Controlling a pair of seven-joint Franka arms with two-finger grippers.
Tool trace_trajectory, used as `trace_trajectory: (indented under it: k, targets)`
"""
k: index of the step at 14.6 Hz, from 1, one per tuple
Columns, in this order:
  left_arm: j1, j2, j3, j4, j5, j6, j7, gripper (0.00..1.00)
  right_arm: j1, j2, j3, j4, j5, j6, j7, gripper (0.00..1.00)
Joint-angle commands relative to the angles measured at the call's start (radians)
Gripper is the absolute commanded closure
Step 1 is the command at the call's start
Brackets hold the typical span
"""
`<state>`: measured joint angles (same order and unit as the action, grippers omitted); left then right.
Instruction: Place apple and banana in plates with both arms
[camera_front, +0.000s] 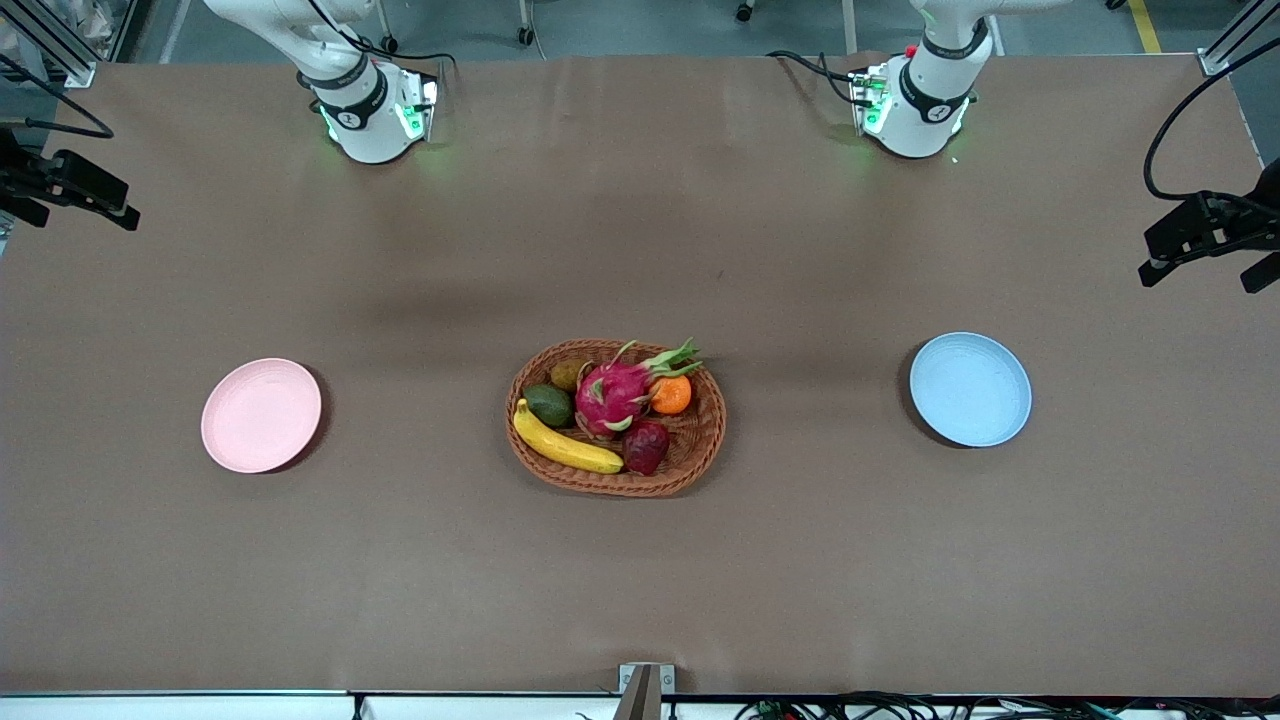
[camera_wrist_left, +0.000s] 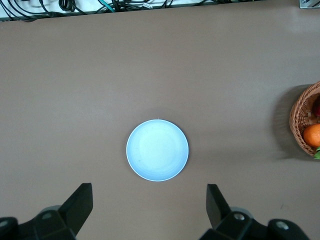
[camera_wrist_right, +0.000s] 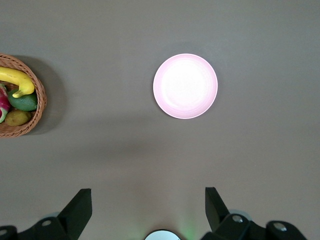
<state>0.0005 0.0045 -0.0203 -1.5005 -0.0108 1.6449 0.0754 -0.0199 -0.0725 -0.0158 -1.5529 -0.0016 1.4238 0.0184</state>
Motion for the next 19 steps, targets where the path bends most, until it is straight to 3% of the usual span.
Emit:
trace_trajectory:
  k: [1, 9, 12, 15, 19]
  targets:
    - [0.004, -0.004, 0.003, 0.0, 0.009, -0.023, 0.006, 0.0, -0.022, -0.007, 0.014, 0.001, 0.015, -0.005, 0.008, 0.0]
    - [-0.004, 0.005, -0.006, 0.0, 0.009, -0.059, 0.011, 0.0, -0.011, -0.007, 0.011, 0.004, 0.014, -0.006, 0.015, 0.0]
    - [-0.001, 0.052, -0.007, -0.007, 0.002, -0.065, 0.02, 0.0, -0.015, -0.003, 0.013, 0.014, 0.012, -0.008, 0.015, 0.0]
    - [-0.022, 0.071, -0.007, -0.012, 0.011, -0.054, 0.017, 0.0, -0.022, 0.042, 0.011, 0.013, 0.011, -0.014, 0.008, 0.0]
    - [-0.019, 0.216, -0.009, -0.004, -0.027, -0.016, 0.018, 0.0, -0.048, 0.14, 0.011, 0.02, -0.003, 0.039, -0.001, 0.0]
